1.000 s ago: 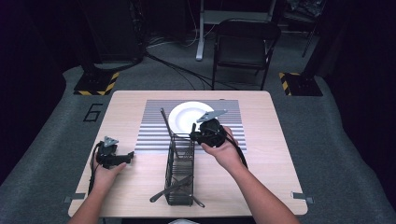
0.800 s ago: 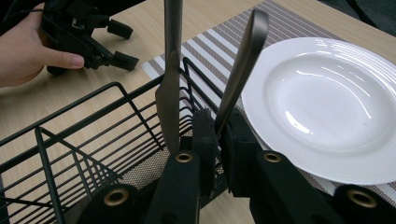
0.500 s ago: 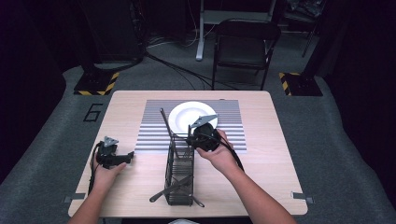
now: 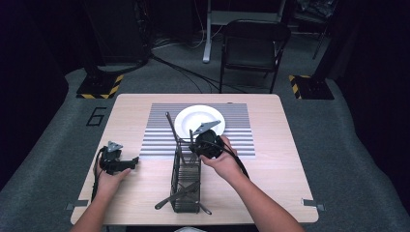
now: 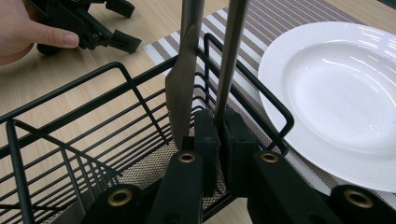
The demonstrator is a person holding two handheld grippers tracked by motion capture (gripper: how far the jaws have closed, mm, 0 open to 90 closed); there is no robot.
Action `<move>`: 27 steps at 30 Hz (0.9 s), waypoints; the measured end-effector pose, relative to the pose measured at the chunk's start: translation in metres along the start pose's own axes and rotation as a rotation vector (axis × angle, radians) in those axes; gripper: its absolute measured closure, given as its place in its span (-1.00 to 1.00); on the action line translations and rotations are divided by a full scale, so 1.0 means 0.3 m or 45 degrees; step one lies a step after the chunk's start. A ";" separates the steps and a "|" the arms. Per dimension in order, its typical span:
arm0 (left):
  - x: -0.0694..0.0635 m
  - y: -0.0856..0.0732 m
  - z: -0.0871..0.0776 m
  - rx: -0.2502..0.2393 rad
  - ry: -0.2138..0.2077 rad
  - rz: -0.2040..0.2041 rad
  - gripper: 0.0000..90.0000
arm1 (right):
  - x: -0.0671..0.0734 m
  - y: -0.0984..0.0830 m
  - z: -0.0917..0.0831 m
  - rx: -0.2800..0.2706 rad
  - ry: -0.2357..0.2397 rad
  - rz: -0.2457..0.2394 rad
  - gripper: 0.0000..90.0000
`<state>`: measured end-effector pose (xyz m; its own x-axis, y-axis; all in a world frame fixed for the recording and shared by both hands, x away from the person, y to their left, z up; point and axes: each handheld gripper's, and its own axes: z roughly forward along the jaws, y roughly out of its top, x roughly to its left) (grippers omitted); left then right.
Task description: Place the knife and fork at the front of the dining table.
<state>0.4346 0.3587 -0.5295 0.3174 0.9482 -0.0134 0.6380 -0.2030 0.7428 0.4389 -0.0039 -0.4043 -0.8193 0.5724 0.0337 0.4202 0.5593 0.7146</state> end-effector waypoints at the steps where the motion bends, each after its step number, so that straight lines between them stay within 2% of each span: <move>1: 0.000 0.000 0.000 0.000 0.000 0.000 -0.76 | 0.001 0.000 -0.002 0.006 0.001 0.011 0.93; 5: 0.000 0.000 0.000 0.000 0.000 0.000 -0.76 | -0.009 0.004 -0.009 -0.005 0.044 0.026 0.93; 8: 0.000 0.000 0.000 0.000 0.000 0.001 -0.76 | -0.005 0.011 -0.020 -0.001 0.042 0.006 0.93; 14: 0.000 0.000 0.000 0.000 0.001 0.000 -0.76 | 0.009 0.028 -0.046 0.005 0.059 0.028 0.93; 15: 0.000 0.000 0.000 0.000 0.000 0.001 -0.76 | 0.011 0.039 -0.059 0.002 0.058 0.005 0.93; 27: 0.000 0.000 0.000 0.001 0.000 0.002 -0.76 | 0.025 0.100 -0.139 -0.008 0.054 -0.009 0.93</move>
<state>0.4347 0.3587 -0.5295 0.3179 0.9481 -0.0123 0.6381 -0.2043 0.7423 0.4292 -0.0077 -0.3535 -0.8383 0.5421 0.0583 0.4119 0.5594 0.7193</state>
